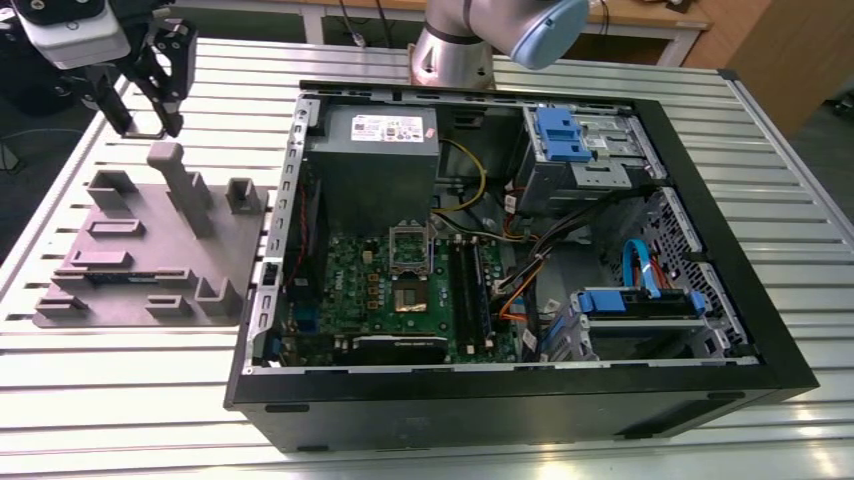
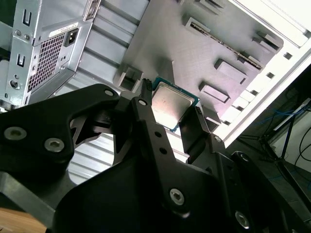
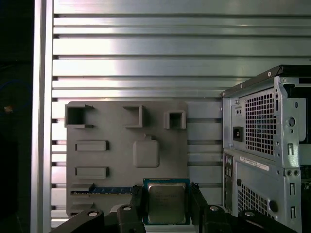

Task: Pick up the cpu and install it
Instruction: 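Pick up the cpu and move it towards the insertion slot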

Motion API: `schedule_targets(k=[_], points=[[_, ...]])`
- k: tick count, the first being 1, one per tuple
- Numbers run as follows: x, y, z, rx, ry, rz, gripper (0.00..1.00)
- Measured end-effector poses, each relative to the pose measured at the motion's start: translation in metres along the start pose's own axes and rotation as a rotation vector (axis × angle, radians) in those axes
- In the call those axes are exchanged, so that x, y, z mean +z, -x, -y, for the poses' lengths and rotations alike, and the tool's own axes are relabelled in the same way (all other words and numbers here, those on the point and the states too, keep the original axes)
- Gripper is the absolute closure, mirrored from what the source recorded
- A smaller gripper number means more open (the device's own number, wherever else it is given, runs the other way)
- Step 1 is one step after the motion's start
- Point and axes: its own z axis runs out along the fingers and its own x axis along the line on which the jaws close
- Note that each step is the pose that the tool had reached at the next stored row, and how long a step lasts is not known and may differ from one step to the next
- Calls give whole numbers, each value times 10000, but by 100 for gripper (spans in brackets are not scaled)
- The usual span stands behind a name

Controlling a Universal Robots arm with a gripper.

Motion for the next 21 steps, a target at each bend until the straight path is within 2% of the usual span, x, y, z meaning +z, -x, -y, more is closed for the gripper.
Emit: schedule_targets(k=[3,5,21], points=[[0,5,0,0,0,0,53],[1,73,-1,0,0,0,53],[1,106,-2,0,0,0,53]])
